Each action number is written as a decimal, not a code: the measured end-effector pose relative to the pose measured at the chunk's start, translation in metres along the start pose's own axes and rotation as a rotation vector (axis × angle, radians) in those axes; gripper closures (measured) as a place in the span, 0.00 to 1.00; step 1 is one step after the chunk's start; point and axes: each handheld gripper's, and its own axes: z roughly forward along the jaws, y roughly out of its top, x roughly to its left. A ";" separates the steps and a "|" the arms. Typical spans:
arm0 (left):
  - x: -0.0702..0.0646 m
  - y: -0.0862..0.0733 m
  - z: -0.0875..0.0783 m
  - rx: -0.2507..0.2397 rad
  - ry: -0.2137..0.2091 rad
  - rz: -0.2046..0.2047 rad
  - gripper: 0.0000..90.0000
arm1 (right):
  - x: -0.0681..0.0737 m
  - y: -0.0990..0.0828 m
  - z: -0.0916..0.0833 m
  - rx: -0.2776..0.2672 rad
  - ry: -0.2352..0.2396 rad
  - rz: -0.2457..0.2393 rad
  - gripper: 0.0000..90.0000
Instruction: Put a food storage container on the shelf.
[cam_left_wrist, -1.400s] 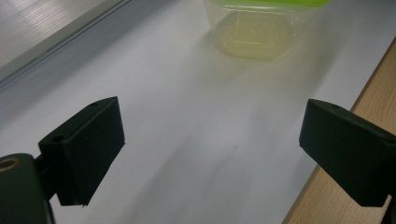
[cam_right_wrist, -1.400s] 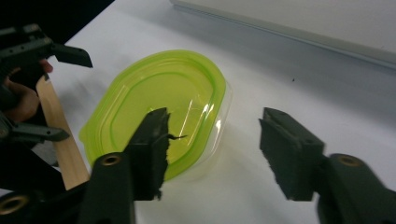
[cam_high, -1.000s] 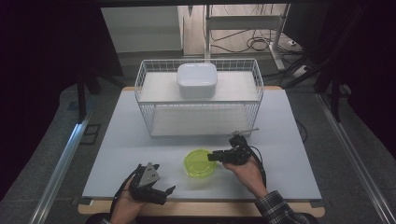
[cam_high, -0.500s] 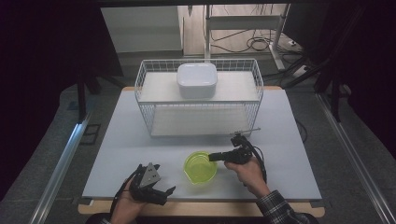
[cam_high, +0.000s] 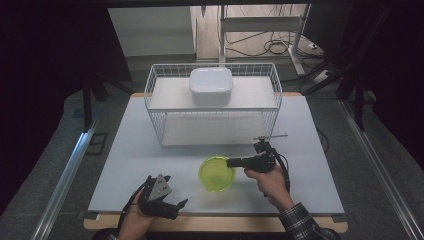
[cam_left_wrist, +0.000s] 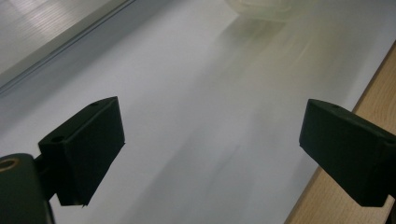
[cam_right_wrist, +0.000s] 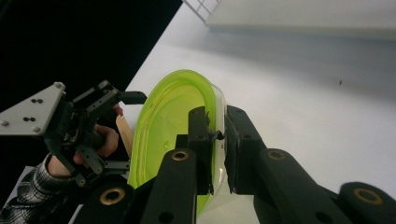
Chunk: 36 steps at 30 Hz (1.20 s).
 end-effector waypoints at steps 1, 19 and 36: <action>0.001 0.000 0.000 -0.005 0.002 -0.006 0.07 | 0.001 0.001 -0.001 -0.003 0.001 -0.001 0.91; 0.004 0.000 -0.002 -0.019 0.006 -0.034 0.06 | 0.025 0.036 -0.031 -0.086 0.022 -0.028 0.91; 0.005 -0.001 -0.002 -0.039 -0.014 -0.059 0.05 | 0.051 0.078 -0.058 -0.160 0.016 -0.065 0.91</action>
